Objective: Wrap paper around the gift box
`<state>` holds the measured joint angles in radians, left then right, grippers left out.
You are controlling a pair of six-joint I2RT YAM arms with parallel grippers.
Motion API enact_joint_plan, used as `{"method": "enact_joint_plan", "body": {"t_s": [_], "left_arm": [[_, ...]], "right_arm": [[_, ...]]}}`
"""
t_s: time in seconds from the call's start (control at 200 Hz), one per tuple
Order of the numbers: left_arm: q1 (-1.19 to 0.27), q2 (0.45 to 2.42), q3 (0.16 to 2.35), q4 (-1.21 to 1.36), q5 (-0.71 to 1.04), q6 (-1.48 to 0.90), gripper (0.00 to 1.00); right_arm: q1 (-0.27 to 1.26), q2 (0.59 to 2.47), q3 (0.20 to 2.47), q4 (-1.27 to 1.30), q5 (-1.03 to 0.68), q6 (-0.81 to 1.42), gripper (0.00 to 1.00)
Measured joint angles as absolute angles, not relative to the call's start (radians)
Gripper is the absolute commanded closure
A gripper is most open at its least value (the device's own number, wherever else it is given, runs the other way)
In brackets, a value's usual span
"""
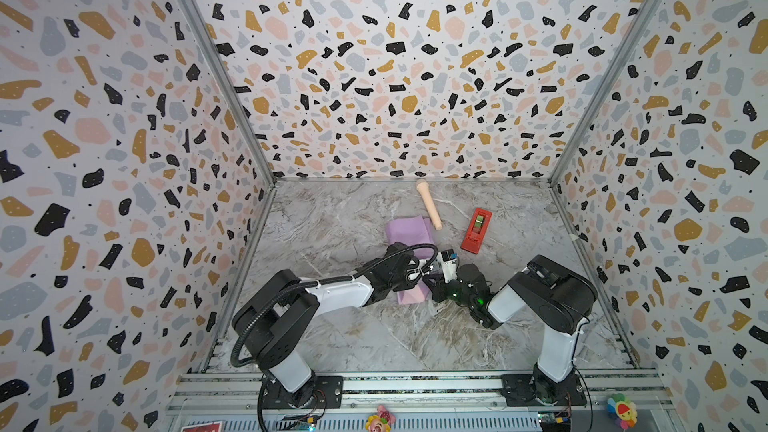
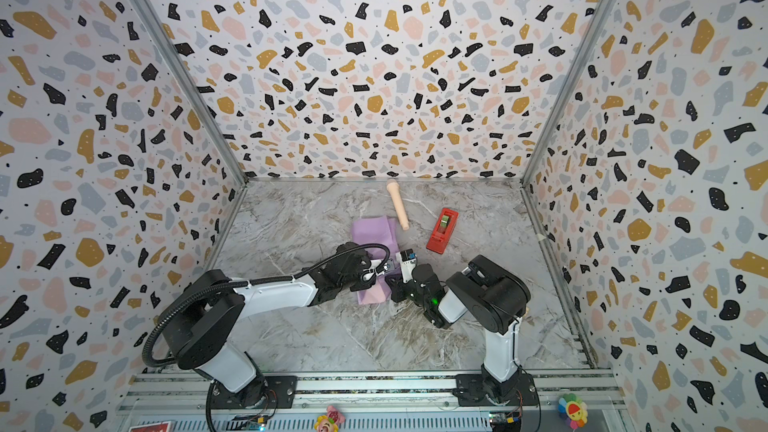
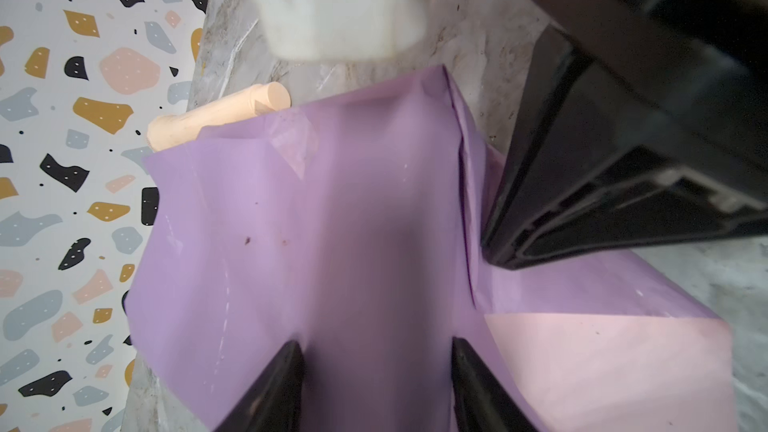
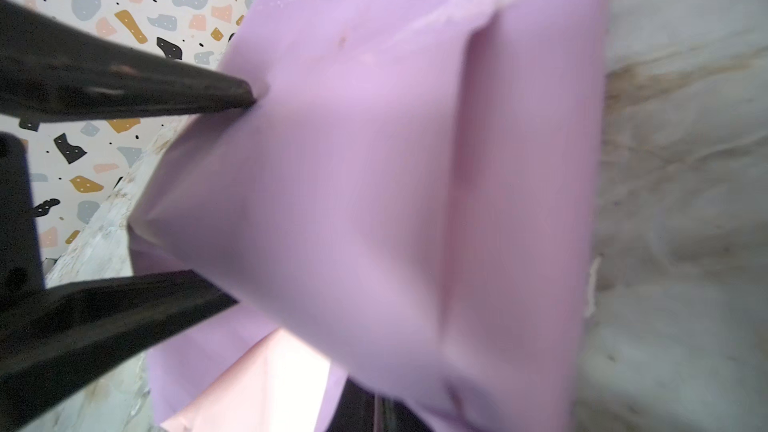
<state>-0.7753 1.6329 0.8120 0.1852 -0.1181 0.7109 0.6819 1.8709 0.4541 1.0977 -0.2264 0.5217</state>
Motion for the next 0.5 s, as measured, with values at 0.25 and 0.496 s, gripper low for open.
{"method": "enact_joint_plan", "body": {"t_s": [0.25, 0.496], "left_arm": [[-0.775, 1.634, 0.812, 0.187, -0.119, 0.711, 0.45], [-0.775, 1.634, 0.812, 0.187, -0.122, 0.711, 0.45]], "right_arm": [[0.626, 1.853, 0.446, 1.069, -0.281, 0.488, 0.92], [0.596, 1.853, 0.446, 1.059, -0.319, 0.477, 0.92]]}}
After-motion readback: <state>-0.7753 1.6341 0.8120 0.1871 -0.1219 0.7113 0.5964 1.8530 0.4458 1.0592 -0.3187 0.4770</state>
